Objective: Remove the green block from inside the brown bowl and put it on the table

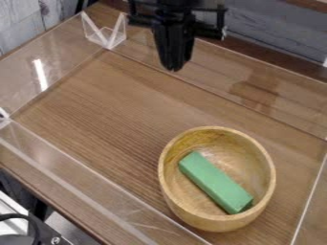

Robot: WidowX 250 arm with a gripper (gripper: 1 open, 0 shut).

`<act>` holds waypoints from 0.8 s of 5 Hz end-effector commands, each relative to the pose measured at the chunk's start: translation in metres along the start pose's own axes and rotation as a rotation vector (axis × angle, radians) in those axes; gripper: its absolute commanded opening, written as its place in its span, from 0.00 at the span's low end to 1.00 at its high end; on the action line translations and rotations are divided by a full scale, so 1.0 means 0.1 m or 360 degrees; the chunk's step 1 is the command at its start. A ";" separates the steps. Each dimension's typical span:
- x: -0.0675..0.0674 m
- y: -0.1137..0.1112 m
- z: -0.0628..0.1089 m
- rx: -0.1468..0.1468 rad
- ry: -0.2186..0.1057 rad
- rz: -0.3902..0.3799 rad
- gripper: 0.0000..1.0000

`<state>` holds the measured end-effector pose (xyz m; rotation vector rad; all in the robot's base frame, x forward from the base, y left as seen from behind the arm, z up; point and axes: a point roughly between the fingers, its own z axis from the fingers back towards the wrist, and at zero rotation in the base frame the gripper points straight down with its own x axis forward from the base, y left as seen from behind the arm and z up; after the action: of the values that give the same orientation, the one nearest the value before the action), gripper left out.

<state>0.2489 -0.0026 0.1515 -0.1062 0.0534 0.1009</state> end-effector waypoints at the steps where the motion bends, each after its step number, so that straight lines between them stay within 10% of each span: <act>1: -0.03 -0.07 -0.09 0.0021 -0.0052 -0.0043 0.00; 3: -0.08 -0.21 -0.23 0.0024 -0.0074 -0.0059 0.00; 4: -0.17 -0.35 -0.25 0.0019 -0.0102 0.0339 1.00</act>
<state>0.2310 -0.0411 0.1187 -0.0742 0.0534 0.3190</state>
